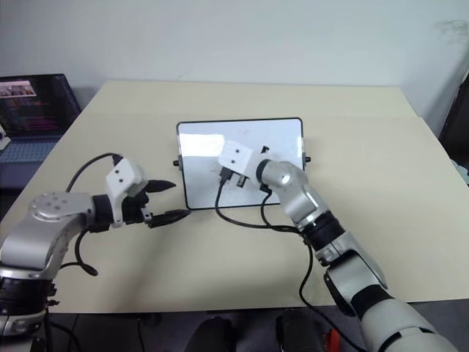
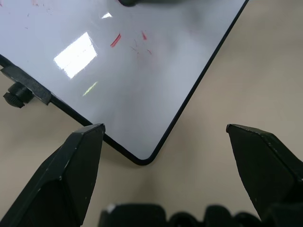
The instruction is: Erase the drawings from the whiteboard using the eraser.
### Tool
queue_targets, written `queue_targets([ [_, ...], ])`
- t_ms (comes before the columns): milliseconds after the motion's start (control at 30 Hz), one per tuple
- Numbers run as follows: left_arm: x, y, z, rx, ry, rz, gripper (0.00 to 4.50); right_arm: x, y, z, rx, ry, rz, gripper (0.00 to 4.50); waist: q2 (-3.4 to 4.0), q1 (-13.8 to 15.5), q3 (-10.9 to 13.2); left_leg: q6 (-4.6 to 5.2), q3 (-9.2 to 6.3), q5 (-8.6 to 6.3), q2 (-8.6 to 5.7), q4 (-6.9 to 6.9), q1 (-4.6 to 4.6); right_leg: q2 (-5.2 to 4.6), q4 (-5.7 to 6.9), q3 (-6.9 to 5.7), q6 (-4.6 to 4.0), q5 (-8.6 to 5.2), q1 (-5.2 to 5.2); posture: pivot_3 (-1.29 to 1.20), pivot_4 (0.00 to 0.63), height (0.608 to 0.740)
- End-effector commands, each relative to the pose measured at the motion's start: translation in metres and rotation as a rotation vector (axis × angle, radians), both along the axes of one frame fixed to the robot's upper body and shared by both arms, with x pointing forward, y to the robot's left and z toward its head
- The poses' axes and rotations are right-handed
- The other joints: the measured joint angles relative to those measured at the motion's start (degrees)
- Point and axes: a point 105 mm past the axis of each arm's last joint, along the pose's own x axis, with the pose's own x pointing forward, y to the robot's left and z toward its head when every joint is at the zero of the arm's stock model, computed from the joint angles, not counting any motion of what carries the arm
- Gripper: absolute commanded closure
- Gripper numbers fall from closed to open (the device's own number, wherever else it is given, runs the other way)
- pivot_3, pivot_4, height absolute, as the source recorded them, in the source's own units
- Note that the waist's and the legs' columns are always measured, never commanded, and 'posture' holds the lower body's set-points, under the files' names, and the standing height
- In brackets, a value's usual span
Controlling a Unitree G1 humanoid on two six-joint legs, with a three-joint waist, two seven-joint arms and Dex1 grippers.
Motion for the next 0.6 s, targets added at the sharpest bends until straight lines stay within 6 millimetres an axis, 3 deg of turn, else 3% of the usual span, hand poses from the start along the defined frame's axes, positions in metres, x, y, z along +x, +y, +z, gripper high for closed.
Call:
queue_targets([
  [33,-0.002,0.002,0.012,0.002,-0.038,-0.002,0.00,-0.012,0.014,-0.011,-0.036,0.058,0.084,3.33,0.00,-0.1,0.0,0.00,0.01,0.00,0.00,0.00,0.00,0.00,-0.02,0.01,0.00,0.00,0.00,0.00,0.150,0.740],
  [167,-0.004,0.008,0.013,0.011,-0.038,0.017,0.00,-0.015,0.020,-0.015,-0.056,0.063,0.105,3.33,0.00,-0.1,0.0,0.00,0.01,0.00,0.02,-0.02,-0.01,0.01,-0.04,0.01,0.00,0.00,-0.01,0.00,0.150,0.740],
  [333,-0.006,0.016,0.012,0.023,-0.032,0.041,0.00,0.006,0.014,0.015,0.012,-0.079,0.007,3.33,0.01,-0.1,0.0,0.00,-0.01,0.00,0.04,0.00,0.00,0.00,0.00,0.00,0.00,0.00,-0.01,0.00,0.150,0.740],
  [500,-0.007,0.016,0.013,0.028,-0.033,0.041,0.00,0.004,0.012,0.002,-0.032,-0.032,0.029,3.33,-0.01,0.1,0.0,0.00,-0.02,0.00,0.03,0.00,-0.02,-0.02,-0.02,-0.01,-0.01,0.00,0.00,0.00,0.150,0.740],
  [600,-0.006,0.015,0.013,0.029,-0.033,0.039,0.00,-0.015,0.015,-0.029,-0.130,0.102,0.132,3.33,-0.02,0.0,0.0,0.00,-0.02,0.00,0.03,-0.01,-0.01,-0.02,-0.04,-0.01,0.00,0.00,0.01,0.00,0.150,0.740],
])
